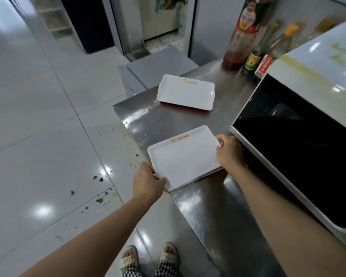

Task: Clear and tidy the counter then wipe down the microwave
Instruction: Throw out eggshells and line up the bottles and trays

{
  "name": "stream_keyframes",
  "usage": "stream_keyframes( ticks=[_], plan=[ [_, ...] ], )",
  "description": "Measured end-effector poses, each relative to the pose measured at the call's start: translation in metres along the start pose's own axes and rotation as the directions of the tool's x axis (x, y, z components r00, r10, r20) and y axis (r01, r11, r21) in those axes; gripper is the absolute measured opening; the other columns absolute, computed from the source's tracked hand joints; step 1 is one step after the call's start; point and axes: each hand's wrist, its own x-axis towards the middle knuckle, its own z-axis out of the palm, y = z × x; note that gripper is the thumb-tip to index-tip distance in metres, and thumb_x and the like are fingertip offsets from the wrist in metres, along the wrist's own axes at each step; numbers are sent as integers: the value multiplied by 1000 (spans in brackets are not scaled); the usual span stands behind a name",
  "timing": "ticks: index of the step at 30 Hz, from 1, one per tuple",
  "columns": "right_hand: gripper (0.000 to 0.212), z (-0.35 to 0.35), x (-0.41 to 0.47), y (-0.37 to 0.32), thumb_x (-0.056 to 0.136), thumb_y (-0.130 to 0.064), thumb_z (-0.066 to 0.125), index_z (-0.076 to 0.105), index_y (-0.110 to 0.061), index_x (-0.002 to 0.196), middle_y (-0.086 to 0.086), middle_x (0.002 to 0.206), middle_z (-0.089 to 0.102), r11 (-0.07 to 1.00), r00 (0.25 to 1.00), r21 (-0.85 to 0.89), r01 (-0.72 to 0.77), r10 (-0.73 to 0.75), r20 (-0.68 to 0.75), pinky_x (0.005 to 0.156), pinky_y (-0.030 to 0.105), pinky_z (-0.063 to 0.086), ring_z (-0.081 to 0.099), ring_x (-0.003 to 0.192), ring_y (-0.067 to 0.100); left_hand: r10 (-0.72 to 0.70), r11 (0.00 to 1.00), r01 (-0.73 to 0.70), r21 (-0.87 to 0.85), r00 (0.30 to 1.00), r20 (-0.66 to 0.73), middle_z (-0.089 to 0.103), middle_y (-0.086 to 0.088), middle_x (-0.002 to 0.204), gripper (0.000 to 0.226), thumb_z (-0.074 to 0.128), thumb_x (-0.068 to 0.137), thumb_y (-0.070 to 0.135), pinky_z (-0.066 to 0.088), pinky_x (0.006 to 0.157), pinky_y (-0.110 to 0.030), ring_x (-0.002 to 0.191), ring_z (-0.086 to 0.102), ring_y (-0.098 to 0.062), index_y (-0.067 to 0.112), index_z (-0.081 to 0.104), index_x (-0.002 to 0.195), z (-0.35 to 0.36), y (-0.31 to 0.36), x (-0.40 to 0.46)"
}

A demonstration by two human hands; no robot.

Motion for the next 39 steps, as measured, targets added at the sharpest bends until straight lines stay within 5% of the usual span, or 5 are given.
stream_keyframes(
  ticks=[6,19,29,36,39],
  plan=[
    [25,2,0,4,84,-4,53,60,-6,108,18,112,57,1000,1000,-26,-2,2,-1,87,32,40,53,105,35,-37,999,38,-21,999,28,61,-8,89,34,66,74,9,57,73,-43,82,63,-27,15,41,97,3,-1,3],
    [14,-10,-5,-9,88,-9,49,56,-1,98,19,100,62,998,999,48,-45,43,31,70,34,39,55,89,34,60,998,-59,15,997,-49,61,-9,97,19,54,86,11,55,78,-47,90,62,-30,7,51,104,-16,14,10],
    [20,-35,7,-75,93,-12,46,56,0,104,23,111,62,999,998,43,1,2,-60,77,37,41,55,103,39,191,982,-191,8,975,-118,64,-8,93,9,56,88,14,56,78,-44,86,63,-27,11,56,97,-81,57,40],
    [22,-36,43,-111,93,-11,44,57,4,104,24,109,62,996,988,66,-65,74,-136,78,35,40,56,102,38,270,962,-268,53,962,-33,69,-11,83,6,57,83,12,55,72,-39,77,64,-28,16,58,78,-117,100,97],
    [24,-33,61,-121,94,-10,45,56,5,108,25,112,62,992,974,60,-107,117,-193,80,35,40,55,105,38,305,946,-307,102,952,36,70,-9,86,5,60,82,17,55,79,-40,84,66,-30,14,60,86,-125,121,134]
  ],
)
